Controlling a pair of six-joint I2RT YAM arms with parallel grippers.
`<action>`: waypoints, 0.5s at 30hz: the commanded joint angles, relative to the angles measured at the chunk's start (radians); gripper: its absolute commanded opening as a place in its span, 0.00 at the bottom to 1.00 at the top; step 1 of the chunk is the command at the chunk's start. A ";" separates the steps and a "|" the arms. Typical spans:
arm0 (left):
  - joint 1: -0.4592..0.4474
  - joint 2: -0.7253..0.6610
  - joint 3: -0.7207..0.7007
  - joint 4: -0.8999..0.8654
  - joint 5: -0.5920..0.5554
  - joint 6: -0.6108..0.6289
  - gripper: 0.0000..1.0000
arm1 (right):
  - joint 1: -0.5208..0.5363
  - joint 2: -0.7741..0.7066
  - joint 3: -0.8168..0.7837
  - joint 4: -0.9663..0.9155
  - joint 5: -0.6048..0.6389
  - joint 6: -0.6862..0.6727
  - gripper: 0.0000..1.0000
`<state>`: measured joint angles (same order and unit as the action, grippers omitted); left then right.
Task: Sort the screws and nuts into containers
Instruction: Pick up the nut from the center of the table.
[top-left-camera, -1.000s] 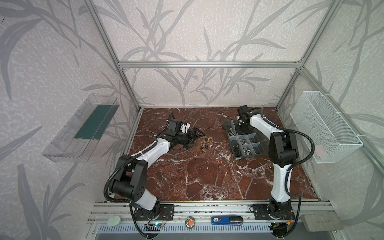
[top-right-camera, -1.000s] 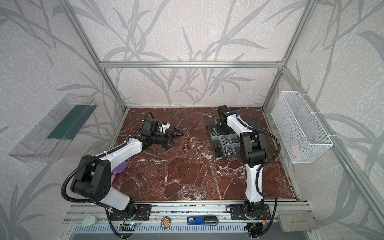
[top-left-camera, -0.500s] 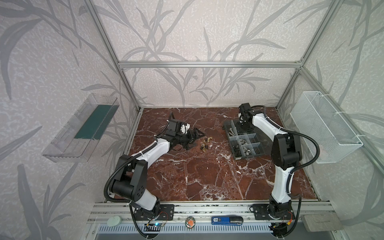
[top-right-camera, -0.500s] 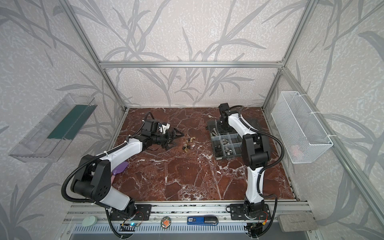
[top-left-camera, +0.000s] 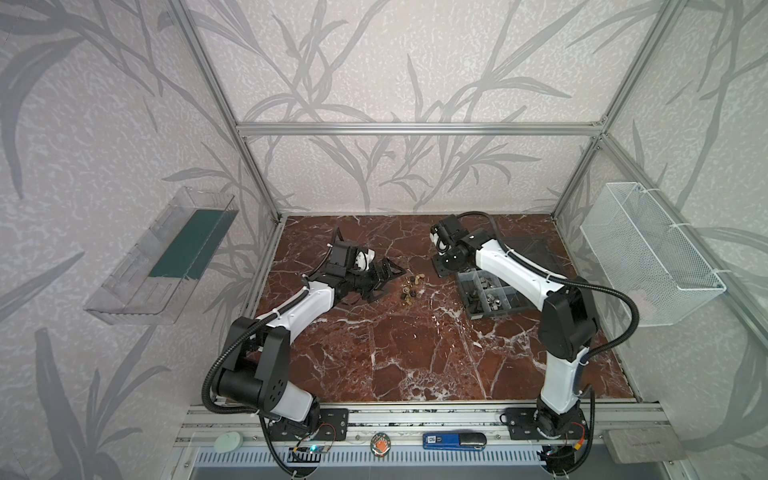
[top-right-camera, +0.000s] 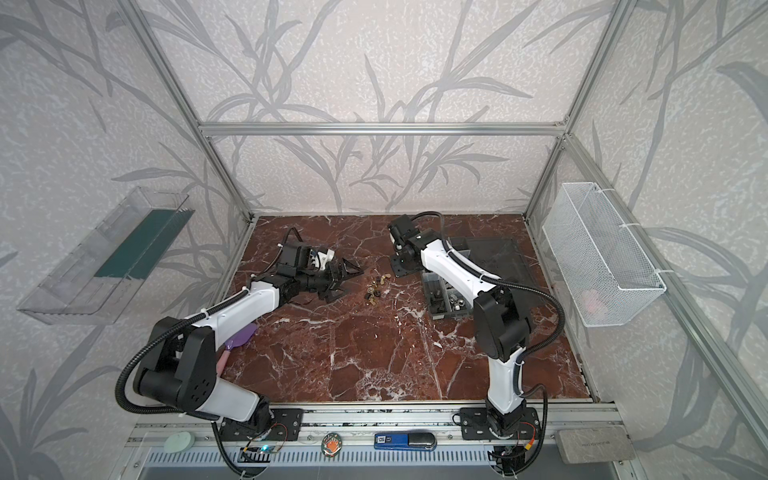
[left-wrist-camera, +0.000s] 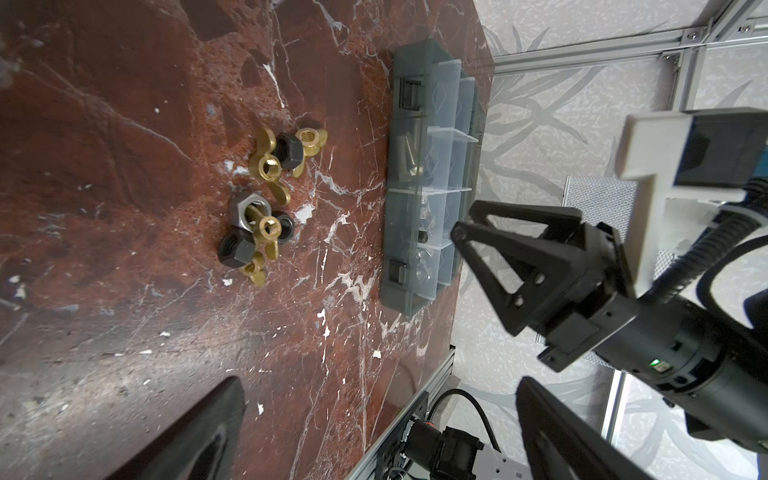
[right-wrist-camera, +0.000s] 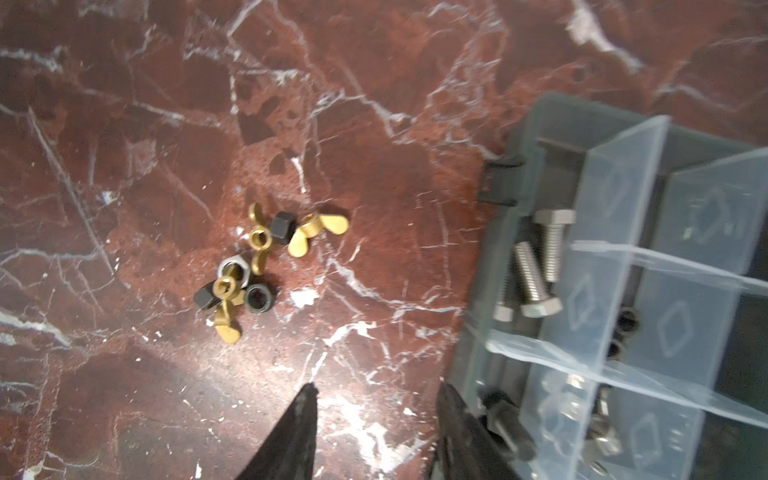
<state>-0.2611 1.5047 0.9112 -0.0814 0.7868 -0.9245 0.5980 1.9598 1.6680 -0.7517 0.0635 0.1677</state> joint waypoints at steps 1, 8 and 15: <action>0.016 -0.033 -0.036 0.026 0.017 -0.023 1.00 | 0.041 0.070 0.014 0.008 -0.024 0.013 0.48; 0.034 -0.057 -0.053 0.021 0.022 -0.020 1.00 | 0.102 0.186 0.063 0.002 -0.036 0.029 0.48; 0.037 -0.046 -0.049 0.030 0.028 -0.025 0.99 | 0.123 0.267 0.096 0.008 -0.044 0.033 0.48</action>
<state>-0.2287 1.4757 0.8658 -0.0727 0.7929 -0.9394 0.7158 2.2021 1.7271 -0.7368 0.0257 0.1917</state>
